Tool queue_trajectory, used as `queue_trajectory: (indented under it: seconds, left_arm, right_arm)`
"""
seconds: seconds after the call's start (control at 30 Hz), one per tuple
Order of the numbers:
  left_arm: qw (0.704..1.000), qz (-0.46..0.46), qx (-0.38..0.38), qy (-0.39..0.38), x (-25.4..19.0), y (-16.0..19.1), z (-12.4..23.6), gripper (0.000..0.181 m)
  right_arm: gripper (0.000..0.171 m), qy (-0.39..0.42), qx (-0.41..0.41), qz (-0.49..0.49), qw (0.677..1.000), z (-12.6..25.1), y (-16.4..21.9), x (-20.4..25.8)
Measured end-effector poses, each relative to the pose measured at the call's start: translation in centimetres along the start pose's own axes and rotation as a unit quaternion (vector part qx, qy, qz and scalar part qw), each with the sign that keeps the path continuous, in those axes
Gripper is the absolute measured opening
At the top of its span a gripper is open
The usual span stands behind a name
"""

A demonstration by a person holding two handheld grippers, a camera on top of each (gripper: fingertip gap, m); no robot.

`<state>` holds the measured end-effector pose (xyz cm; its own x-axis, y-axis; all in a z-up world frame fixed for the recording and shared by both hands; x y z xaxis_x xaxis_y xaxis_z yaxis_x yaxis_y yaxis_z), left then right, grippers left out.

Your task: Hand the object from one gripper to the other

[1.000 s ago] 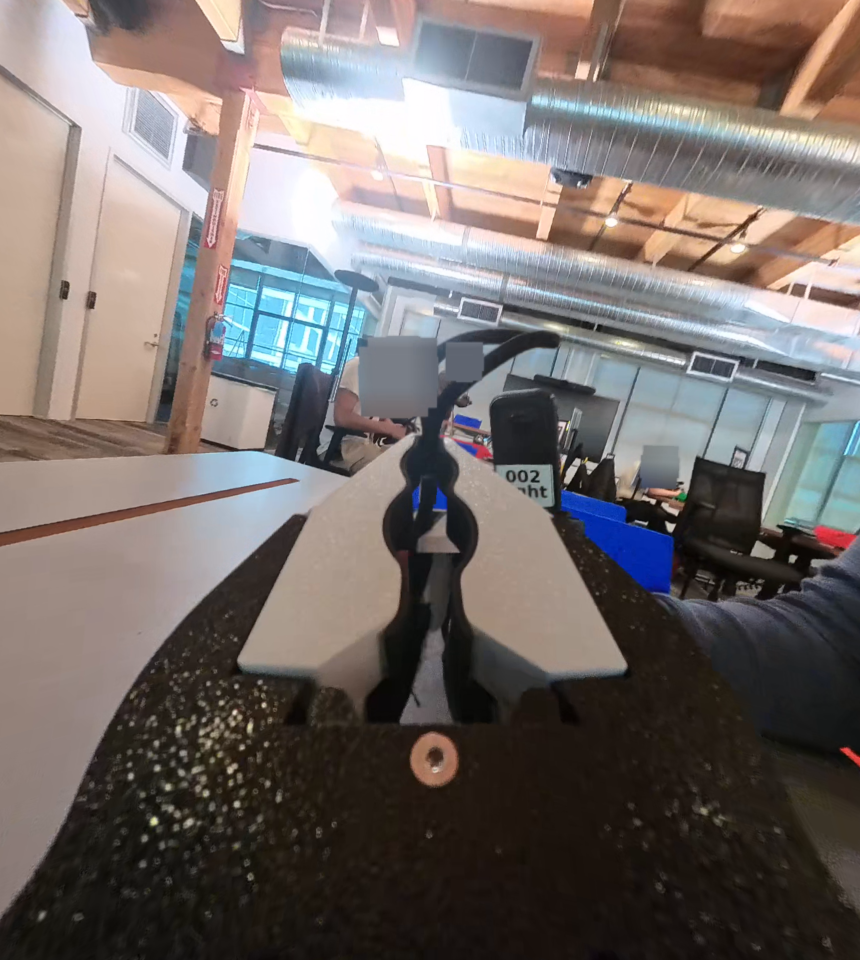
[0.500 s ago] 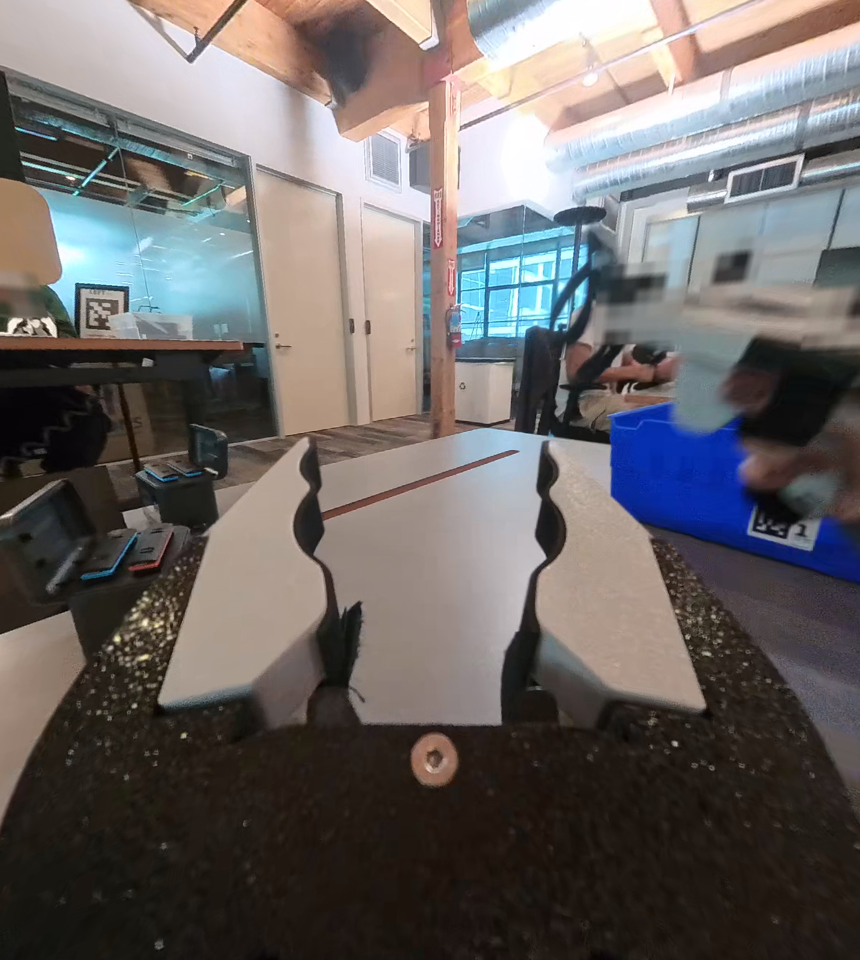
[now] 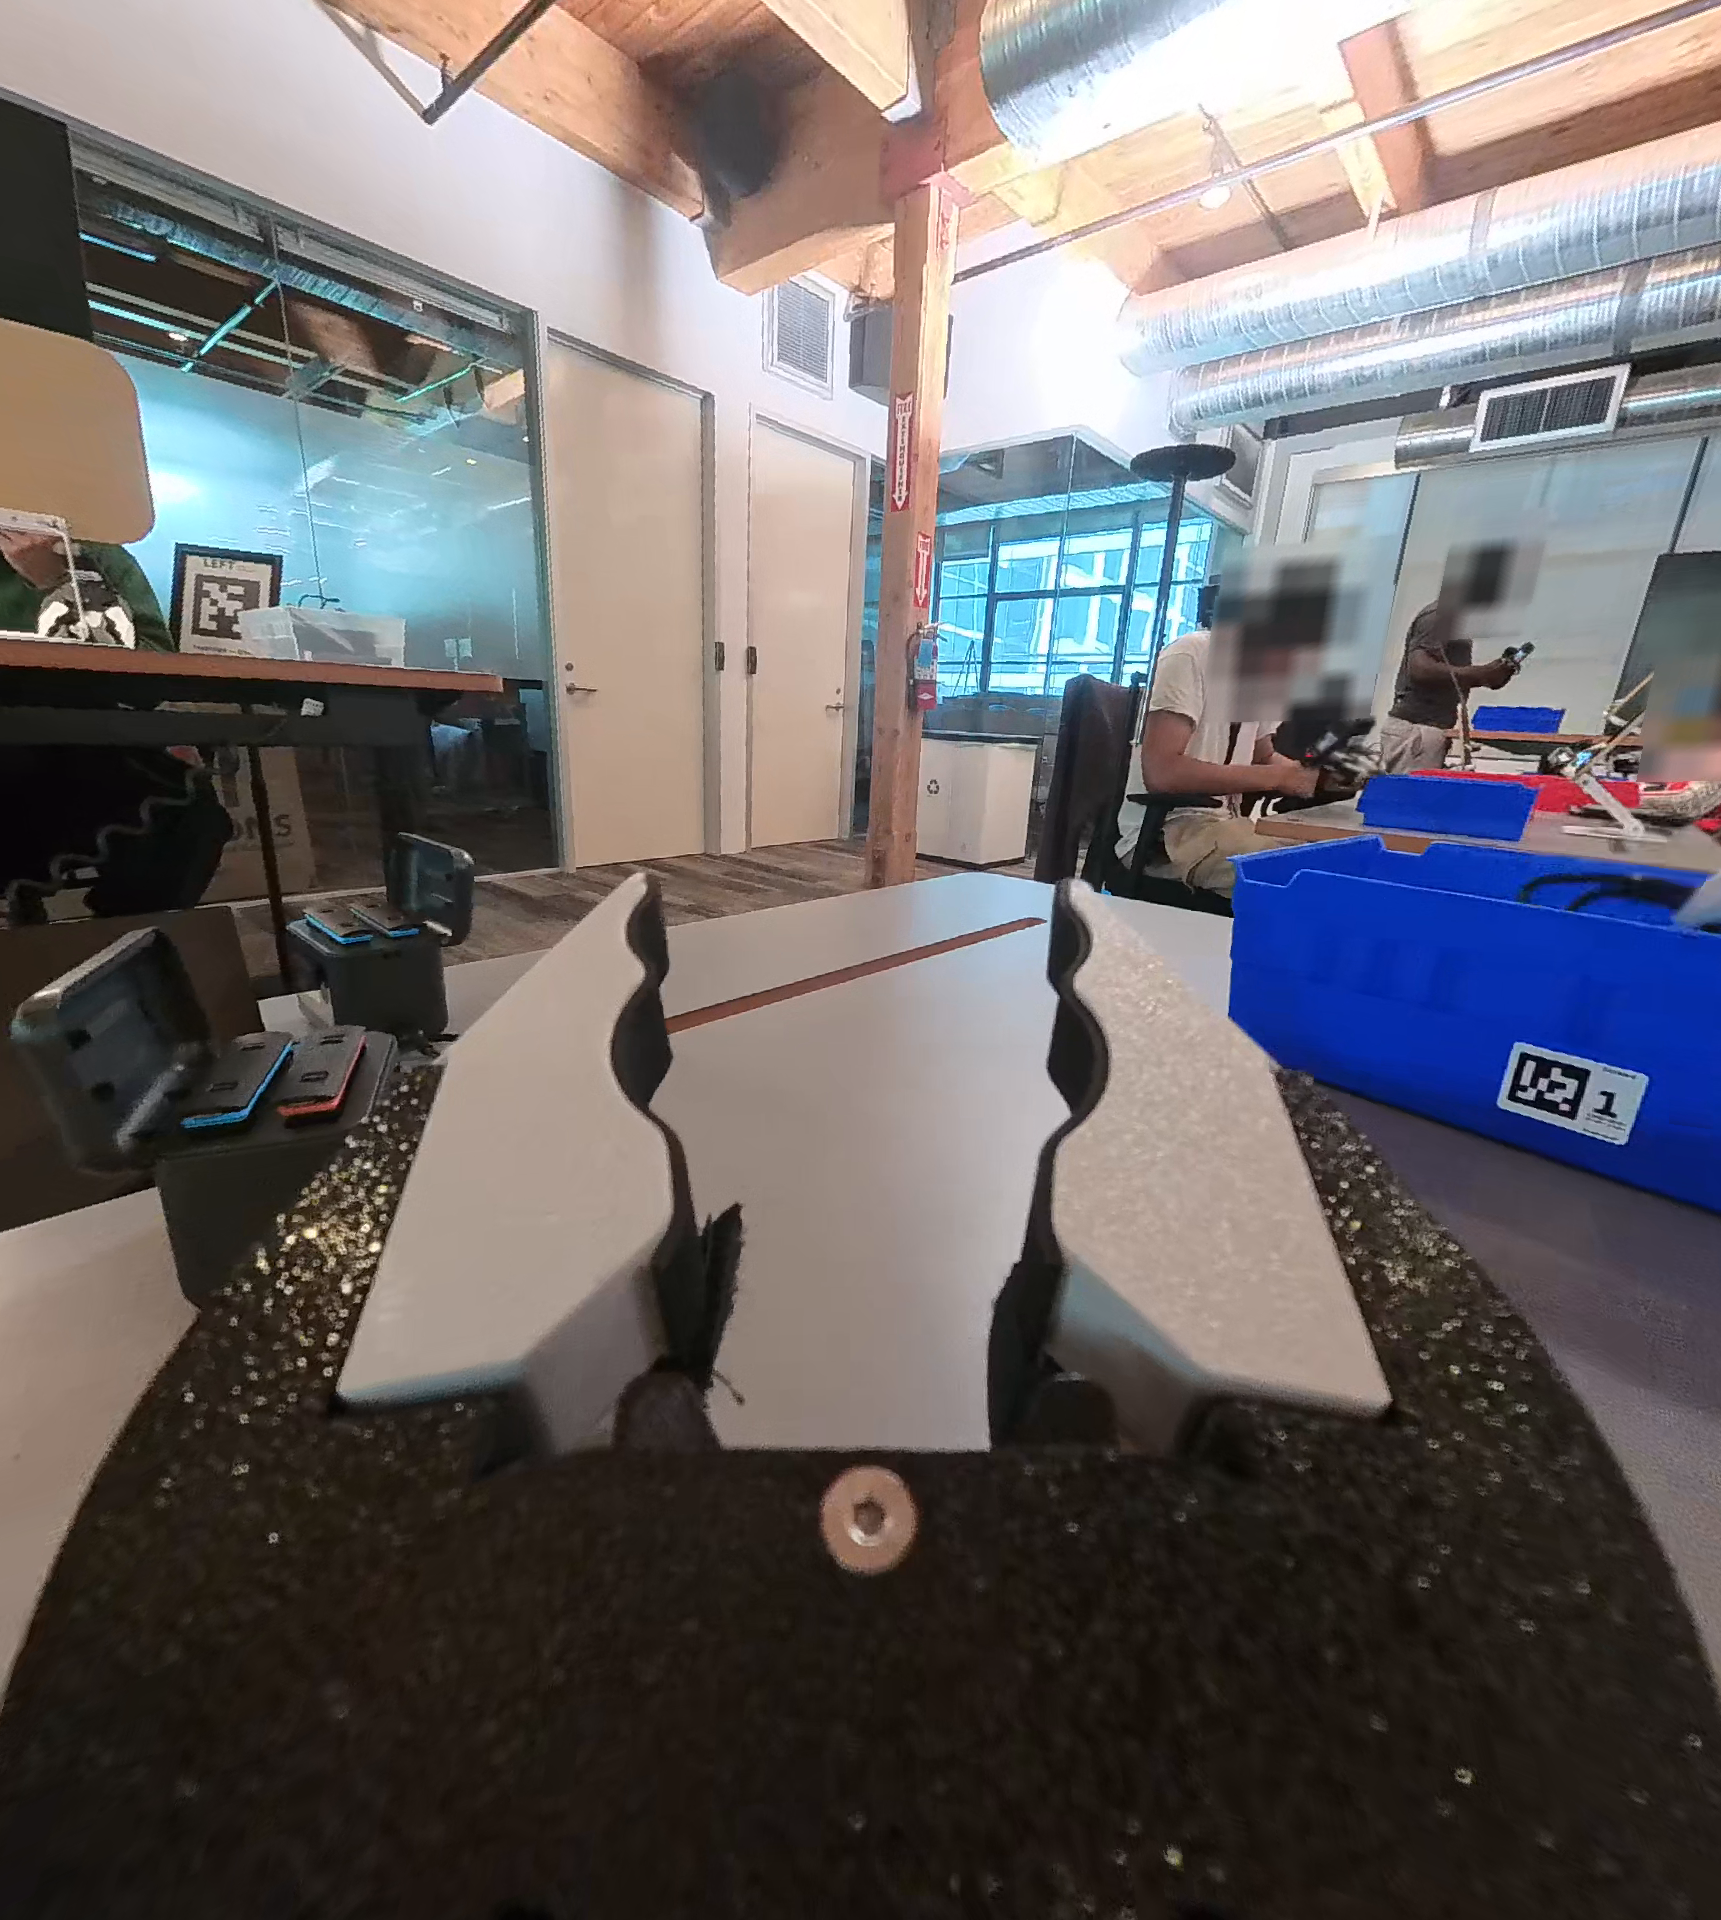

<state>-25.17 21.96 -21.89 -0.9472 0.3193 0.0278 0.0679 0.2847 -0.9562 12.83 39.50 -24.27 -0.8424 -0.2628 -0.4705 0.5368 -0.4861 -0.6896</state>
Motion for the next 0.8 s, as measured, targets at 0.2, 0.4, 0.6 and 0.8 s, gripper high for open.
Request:
queue_trajectory:
  seconds: [0.2,0.4,0.6,0.8]
  left_arm:
    - [1.0,0.008,-0.008,-0.005,0.2,-0.2,0.3,0.072]
    - [1.0,0.005,-0.006,-0.009,0.2,-0.1,0.3,0.071]
    - [1.0,-0.009,0.0,-0.016,0.1,-0.1,0.4,0.071]
    - [0.999,-0.033,0.005,-0.032,0.2,-0.3,0.8,0.071]
  right_arm:
    - [0.037,0.007,-0.173,-0.046,0.984,3.6,-5.4,0.3]
    - [0.045,-0.048,-0.358,-0.076,0.93,10.2,-12.4,6.6]
    - [0.049,-0.175,-0.465,-0.141,0.856,10.6,-14.1,21.2]
    - [0.055,-0.215,-0.556,-0.085,0.799,11.7,-13.7,27.8]
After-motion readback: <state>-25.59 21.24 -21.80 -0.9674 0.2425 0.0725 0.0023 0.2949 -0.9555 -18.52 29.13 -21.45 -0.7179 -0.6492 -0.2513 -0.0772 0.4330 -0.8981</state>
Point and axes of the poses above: each gripper's, where its closed fingertips meet, z back along the fingers, y out of its underside, x = y × z across the jaws, the point moved 2 cm from there along z, back along the fingers, and after that the axes turned 15 degrees about y, right-handed, at the moved point
